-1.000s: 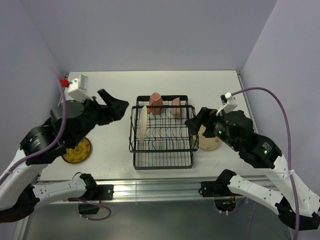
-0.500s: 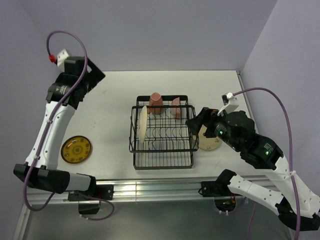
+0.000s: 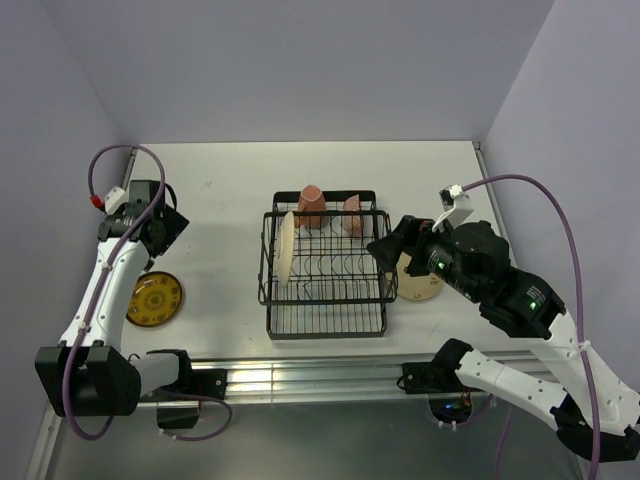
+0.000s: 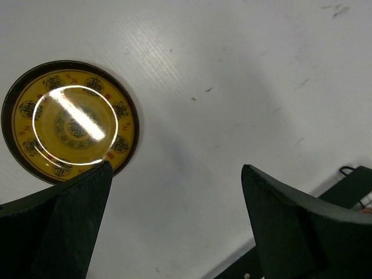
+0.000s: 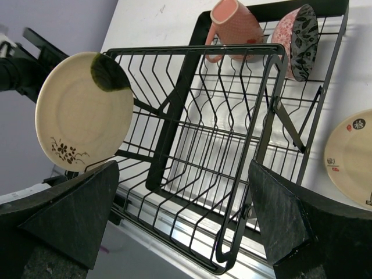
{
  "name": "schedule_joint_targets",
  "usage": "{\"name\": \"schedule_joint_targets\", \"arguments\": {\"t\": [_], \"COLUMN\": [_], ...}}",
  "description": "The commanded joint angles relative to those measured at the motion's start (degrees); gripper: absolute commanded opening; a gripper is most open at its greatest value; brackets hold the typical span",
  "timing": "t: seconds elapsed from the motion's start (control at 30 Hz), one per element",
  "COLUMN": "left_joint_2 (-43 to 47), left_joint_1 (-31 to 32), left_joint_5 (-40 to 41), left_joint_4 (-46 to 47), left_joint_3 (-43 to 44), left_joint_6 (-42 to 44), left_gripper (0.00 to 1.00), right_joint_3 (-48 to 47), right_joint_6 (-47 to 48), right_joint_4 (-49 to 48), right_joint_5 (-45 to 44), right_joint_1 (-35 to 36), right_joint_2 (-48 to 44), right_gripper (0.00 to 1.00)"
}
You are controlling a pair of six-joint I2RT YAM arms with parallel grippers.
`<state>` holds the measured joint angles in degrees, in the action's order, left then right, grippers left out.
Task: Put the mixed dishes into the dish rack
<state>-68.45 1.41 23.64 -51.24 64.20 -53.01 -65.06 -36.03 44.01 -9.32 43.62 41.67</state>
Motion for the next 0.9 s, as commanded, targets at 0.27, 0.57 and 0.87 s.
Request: {"name": "schedule_joint_targets", "arguments": {"t": [0.27, 0.57, 0.87], "left_joint_2": [-3.5, -15.0, -22.5], "left_joint_1": [-4.2, -4.3, -4.2], "left_joint_5": [-1.2, 0.5, 8.4], "left_joint_4": [2.5, 2.3, -1.4], "left_joint_3": [-8.0, -5.7, -4.1], "left_joint_6": [4.3, 3.0, 0.5], "left_gripper": [0.95, 0.92, 0.83], "right_joint_3": [-0.1, 0.8, 3.7], "right_joint_6": [5.7, 9.1, 10.4], "right_joint_4": [-2.4, -2.3, -4.2], "right_joint_5": [1.1, 1.9, 2.3], "right_joint_1": [-0.4, -0.3, -0.4], "right_joint_2": [-1.5, -2.7, -3.8], "right_gripper": [1.0, 1.0, 1.0]}}
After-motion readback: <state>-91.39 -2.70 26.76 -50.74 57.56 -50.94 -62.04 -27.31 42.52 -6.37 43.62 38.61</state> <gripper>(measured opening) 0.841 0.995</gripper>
